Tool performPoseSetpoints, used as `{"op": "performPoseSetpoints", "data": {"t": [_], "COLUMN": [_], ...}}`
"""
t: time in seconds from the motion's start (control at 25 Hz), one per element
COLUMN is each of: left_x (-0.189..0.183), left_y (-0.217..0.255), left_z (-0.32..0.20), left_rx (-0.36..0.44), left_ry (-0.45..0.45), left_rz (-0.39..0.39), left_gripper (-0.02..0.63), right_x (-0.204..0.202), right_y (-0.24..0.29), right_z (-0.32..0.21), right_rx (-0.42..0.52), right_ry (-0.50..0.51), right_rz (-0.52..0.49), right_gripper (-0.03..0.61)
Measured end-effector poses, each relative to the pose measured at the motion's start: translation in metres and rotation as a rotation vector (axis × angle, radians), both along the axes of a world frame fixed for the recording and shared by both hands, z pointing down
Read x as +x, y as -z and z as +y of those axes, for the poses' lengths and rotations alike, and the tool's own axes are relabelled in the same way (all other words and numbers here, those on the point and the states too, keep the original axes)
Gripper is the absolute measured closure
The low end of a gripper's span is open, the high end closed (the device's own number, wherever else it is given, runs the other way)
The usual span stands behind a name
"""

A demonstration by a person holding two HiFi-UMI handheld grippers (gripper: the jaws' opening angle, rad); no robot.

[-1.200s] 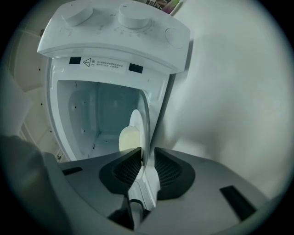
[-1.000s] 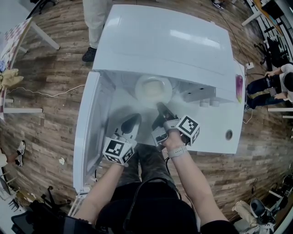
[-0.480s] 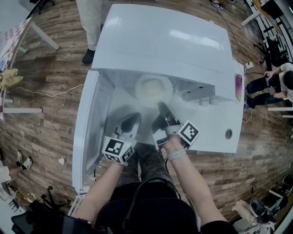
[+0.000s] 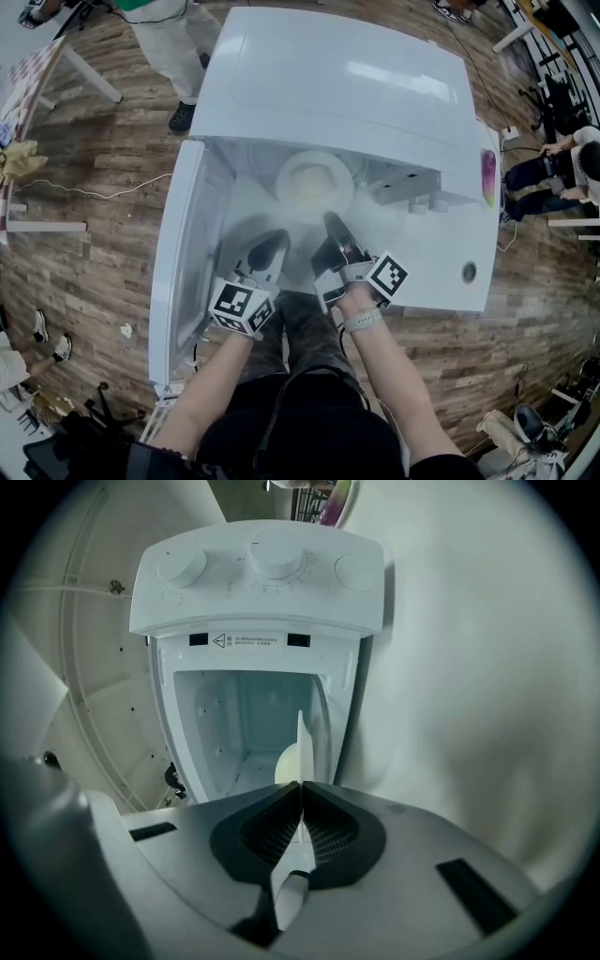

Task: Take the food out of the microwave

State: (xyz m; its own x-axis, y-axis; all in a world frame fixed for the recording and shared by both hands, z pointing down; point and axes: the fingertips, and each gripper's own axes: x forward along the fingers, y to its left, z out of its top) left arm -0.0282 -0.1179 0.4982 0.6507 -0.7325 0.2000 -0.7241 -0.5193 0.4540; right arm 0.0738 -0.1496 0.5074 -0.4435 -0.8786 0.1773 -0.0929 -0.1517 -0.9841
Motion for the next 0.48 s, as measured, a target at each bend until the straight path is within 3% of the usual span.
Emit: {"op": "performPoseSetpoints", "data": {"t": [0.16,0.32,0.48], "left_x": [-0.004,0.002,0.008], "left_y": [-0.003,-0.007,-0.011], "left_z": [-0.006,-0.013,-0.021], "left_rx": [-0.124,-0.233,-0.339], "left_ry": [0.043,0.045,0.062], "left_rz": [0.236,0.422,0.579], "left_gripper": [0.601,0.489,0.469], "right_x": [-0.002,-0.003,-0.001], "right_y": [0.0,0.0,-0.002], "right_z": [0.004,0.007,0.01], "right_rx": [0.011,0.021,0.026], "right_ry": [0.007,0.018,0.028], "right_rz": [-0.005,-0.003,-0.002], "right_gripper": [0.554,0.554,0.554]}}
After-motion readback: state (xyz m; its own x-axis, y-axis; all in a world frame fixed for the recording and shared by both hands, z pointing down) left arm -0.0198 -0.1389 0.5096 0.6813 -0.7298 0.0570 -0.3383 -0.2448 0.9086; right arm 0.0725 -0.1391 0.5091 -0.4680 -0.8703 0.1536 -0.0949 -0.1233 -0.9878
